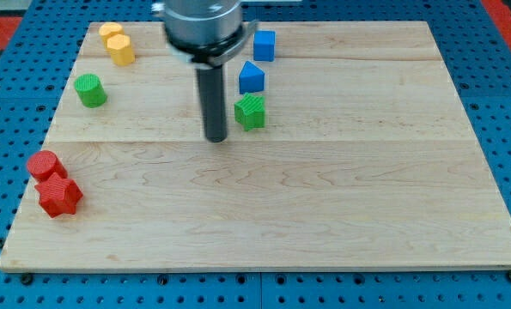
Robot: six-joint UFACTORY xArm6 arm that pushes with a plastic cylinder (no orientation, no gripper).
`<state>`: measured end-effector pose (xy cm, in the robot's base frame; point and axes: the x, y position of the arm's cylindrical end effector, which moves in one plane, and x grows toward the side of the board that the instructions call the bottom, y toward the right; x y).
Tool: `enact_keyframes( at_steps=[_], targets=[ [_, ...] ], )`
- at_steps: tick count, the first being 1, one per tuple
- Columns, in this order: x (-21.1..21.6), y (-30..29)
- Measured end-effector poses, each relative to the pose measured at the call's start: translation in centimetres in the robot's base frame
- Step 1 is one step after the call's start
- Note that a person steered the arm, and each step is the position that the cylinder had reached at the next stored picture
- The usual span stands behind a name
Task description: Slide the green circle towards center
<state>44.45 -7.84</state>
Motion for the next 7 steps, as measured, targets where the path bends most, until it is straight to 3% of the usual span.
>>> enact_keyframes(
  at_steps=[2,3,4,6,7],
  targets=[
    [-1.2,-18.2],
    [-4.0,-22.6],
    [-6.3,-22.3],
    [-11.3,-14.8],
    [-6.5,-8.7]
  ],
)
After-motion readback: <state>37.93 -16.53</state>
